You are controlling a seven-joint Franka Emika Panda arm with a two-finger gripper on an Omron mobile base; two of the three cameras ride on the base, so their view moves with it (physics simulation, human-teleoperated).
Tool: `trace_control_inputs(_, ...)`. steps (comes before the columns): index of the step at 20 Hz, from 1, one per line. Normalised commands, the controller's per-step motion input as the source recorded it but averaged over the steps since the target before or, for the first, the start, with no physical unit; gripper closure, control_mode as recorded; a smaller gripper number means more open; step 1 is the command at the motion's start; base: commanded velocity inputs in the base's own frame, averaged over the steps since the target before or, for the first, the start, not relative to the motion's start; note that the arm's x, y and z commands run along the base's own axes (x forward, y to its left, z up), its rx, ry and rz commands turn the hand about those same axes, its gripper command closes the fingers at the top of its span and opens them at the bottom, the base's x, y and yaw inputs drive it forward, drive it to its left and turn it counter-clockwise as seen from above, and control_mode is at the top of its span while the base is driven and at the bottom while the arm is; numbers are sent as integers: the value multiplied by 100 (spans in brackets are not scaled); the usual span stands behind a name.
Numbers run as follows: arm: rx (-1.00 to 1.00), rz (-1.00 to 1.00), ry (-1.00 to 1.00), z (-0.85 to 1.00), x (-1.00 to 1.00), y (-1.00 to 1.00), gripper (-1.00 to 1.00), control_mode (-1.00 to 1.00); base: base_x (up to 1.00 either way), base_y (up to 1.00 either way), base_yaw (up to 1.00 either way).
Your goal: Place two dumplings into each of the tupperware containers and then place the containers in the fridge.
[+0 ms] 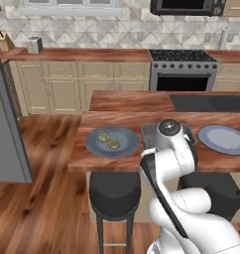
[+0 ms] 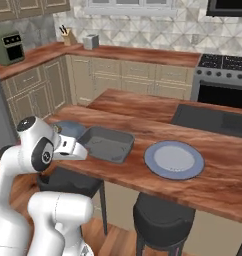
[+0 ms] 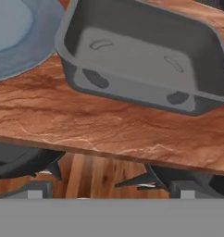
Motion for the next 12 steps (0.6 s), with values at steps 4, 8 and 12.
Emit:
trace_control_inputs(4,0,0,0,0,0,0,-100,100,44,-22,38)
trace_control_inputs(8,3,12,0,0,0,-14,-100,-100,0,-45,37)
trace_control_inputs(12,12,54,0,0,0,-43,-100,-100,0,0,0)
